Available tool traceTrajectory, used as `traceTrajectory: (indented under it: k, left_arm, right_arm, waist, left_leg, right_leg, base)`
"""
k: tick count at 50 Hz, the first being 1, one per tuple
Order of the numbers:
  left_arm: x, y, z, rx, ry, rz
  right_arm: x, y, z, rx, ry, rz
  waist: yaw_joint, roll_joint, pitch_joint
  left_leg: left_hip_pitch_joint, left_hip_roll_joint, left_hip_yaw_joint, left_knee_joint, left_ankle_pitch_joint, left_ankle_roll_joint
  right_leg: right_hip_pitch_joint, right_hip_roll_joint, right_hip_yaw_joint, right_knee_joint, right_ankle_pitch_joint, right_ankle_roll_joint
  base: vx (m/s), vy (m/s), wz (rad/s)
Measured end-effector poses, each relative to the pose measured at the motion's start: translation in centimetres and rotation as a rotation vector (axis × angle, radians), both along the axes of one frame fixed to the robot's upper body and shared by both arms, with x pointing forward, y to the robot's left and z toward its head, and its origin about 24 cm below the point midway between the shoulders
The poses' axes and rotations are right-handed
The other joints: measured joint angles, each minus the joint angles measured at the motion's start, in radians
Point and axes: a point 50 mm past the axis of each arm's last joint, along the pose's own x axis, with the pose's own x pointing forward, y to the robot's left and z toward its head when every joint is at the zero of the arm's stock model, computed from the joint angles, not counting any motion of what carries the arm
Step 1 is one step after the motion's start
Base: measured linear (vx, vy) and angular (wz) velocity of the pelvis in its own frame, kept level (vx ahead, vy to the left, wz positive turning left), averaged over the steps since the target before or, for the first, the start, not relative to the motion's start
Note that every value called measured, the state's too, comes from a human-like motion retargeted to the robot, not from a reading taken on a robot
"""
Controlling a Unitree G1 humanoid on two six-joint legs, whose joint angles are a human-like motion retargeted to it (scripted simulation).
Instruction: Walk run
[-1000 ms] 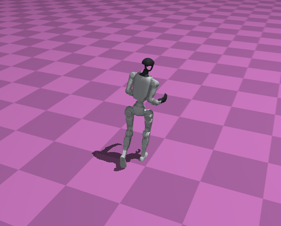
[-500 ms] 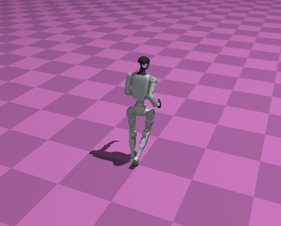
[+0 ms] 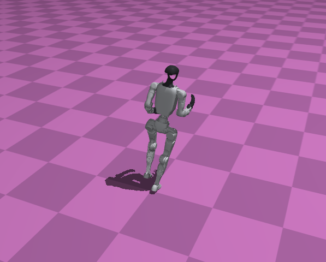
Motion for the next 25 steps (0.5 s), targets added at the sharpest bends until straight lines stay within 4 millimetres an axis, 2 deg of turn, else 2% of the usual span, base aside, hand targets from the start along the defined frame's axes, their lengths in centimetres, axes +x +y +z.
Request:
traceTrajectory:
  k: [2,3,5,6,7,8,9,10,11,12,13,15,17,18,20,23,25]
  left_arm:
    - [-0.3,-0.1,-0.2,-0.007,0.015,-0.011]
    - [-0.2,-0.2,-0.1,-0.01,0.016,-0.02]
    - [0.3,-0.4,0.2,-0.002,0.0,-0.03]
    - [0.8,-0.5,0.5,0.011,-0.019,-0.034]
    - [1.4,-0.6,0.9,0.023,-0.039,-0.036]
    - [1.9,-0.8,1.3,0.033,-0.061,-0.035]
    - [2.3,-1.0,1.7,0.045,-0.082,-0.035]
    - [2.6,-1.2,2.0,0.058,-0.102,-0.034]
    - [3.2,-1.1,2.4,0.063,-0.133,-0.025]
    - [4.0,-0.9,2.9,0.067,-0.169,-0.011]
    - [5.3,-0.2,3.5,0.068,-0.216,0.016]
    - [7.4,-0.3,4.5,0.075,-0.276,0.022]
    - [8.6,-1.3,5.3,0.087,-0.315,0.015]
    - [9.1,-1.4,5.7,0.092,-0.335,0.028]
    - [9.6,-1.8,6.5,0.073,-0.365,0.049]
    - [9.5,-2.6,7.1,0.014,-0.387,0.046]
    - [9.3,-2.6,7.2,-0.028,-0.388,0.042]
  right_arm:
    - [0.2,0.0,0.9,-0.079,-0.029,0.015]
    - [0.3,-0.2,1.2,-0.117,-0.03,0.012]
    - [0.3,-0.4,1.2,-0.181,-0.013,0.014]
    - [0.2,-0.4,1.0,-0.199,0.005,0.019]
    - [0.1,-0.4,0.6,-0.214,0.026,0.024]
    - [-0.1,-0.4,0.0,-0.222,0.056,0.028]
    - [-0.4,-0.4,-1.1,-0.221,0.104,0.032]
    - [-1.0,-0.4,-2.4,-0.215,0.161,0.036]
    - [-1.8,-0.2,-4.2,-0.203,0.241,0.036]
    - [-2.7,0.2,-5.9,-0.181,0.316,0.039]
    - [-3.3,0.8,-7.4,-0.142,0.381,0.045]
    - [-5.3,2.0,-10.5,0.026,0.524,0.043]
    - [-8.5,1.8,-12.6,0.289,0.609,0.059]
    - [-10.0,1.3,-13.2,0.411,0.622,0.069]
    - [-12.7,-0.1,-14.2,0.537,0.656,0.034]
    - [-15.4,-3.0,-14.1,0.459,0.686,-0.038]
    - [-16.1,-4.5,-13.5,0.346,0.696,-0.066]
  waist:
    - [0.077,-0.01,0.004]
    - [0.115,-0.007,0.008]
    - [0.197,-0.026,0.025]
    - [0.207,-0.023,0.029]
    - [0.214,-0.022,0.031]
    - [0.217,-0.024,0.025]
    - [0.187,-0.038,0.022]
    - [0.142,-0.059,0.019]
    - [0.097,-0.075,0.026]
    - [0.057,-0.082,0.03]
    - [0.025,-0.071,0.03]
    - [0.037,0.01,0.011]
    - [0.03,0.042,0.007]
    - [0.013,0.049,0.009]
    - [-0.035,0.083,0.011]
    - [-0.127,0.126,0.009]
    - [-0.176,0.135,0.009]
  left_leg:
    - [-0.023,-0.006,0.051,-0.239,-0.053,0.065]
    - [-0.017,-0.044,0.017,-0.361,-0.091,0.086]
    - [-0.014,-0.105,-0.072,-0.531,-0.158,0.021]
    - [-0.004,-0.072,-0.007,-0.551,-0.149,-0.017]
    - [0.005,-0.049,0.055,-0.557,-0.144,-0.007]
    - [0.013,-0.047,0.109,-0.535,-0.144,0.095]
    - [0.031,-0.075,0.095,-0.467,-0.2,0.137]
    - [0.053,-0.118,0.047,-0.376,-0.284,0.148]
    - [0.054,-0.198,-0.108,-0.307,-0.318,0.119]
    - [0.06,-0.227,-0.185,-0.25,-0.353,0.097]
    - [0.077,-0.153,-0.105,-0.216,-0.391,0.088]
    - [0.148,-0.003,-0.054,-0.261,-0.422,0.067]
    - [0.23,0.011,-0.08,-0.319,-0.419,0.044]
    - [0.271,0.006,-0.088,-0.362,-0.392,0.036]
    - [0.345,0.027,-0.085,-0.44,-0.303,0.01]
    - [0.441,0.05,-0.097,-0.511,-0.115,-0.04]
    - [0.504,0.05,-0.098,-0.535,0.007,-0.066]
  right_leg:
    - [0.064,0.023,0.026,-0.031,0.096,0.032]
    - [0.098,0.037,0.022,-0.048,0.148,0.043]
    - [0.163,0.034,0.027,-0.051,0.251,0.073]
    - [0.191,0.044,-0.004,-0.037,0.3,0.094]
    - [0.213,0.053,-0.027,-0.015,0.35,0.12]
    - [0.225,0.059,-0.035,0.024,0.402,0.16]
    - [0.208,0.066,-0.031,0.14,0.425,0.218]
    - [0.175,0.074,-0.021,0.296,0.434,0.287]
    - [0.134,0.089,-0.02,0.463,0.434,0.326]
    - [0.091,0.108,-0.017,0.598,0.434,0.356]
    - [0.044,0.133,-0.013,0.669,0.434,0.365]
    - [-0.049,0.198,-0.034,0.673,0.397,0.282]
    - [-0.145,0.18,-0.048,0.683,0.261,0.207]
    - [-0.191,0.156,-0.046,0.672,0.194,0.193]
    - [-0.27,0.094,-0.057,0.59,0.087,0.189]
    - [-0.343,-0.037,-0.118,0.343,-0.003,0.181]
    - [-0.375,-0.092,-0.122,0.157,-0.082,0.148]
  base:
    - [1.29,-0.3,-1.17]
    - [1.33,-0.26,-1.16]
    - [1.36,-0.26,-1.17]
    - [1.43,-0.29,-0.64]
    - [1.36,-0.29,-0.14]
    - [1.25,-0.3,0.37]
    - [1.22,-0.32,1.09]
    - [1.61,-0.39,1.59]
    - [1.79,-0.48,1.48]
    - [1.64,-0.54,0.87]
    - [1.24,-0.53,0.16]
    - [1.15,-0.5,-0.58]
    - [1.35,-0.51,0.01]
    - [0.99,-0.36,0.53]
    - [0.9,-0.28,0.91]
    - [1.44,-0.52,1.0]
    - [1.17,-0.45,0.54]
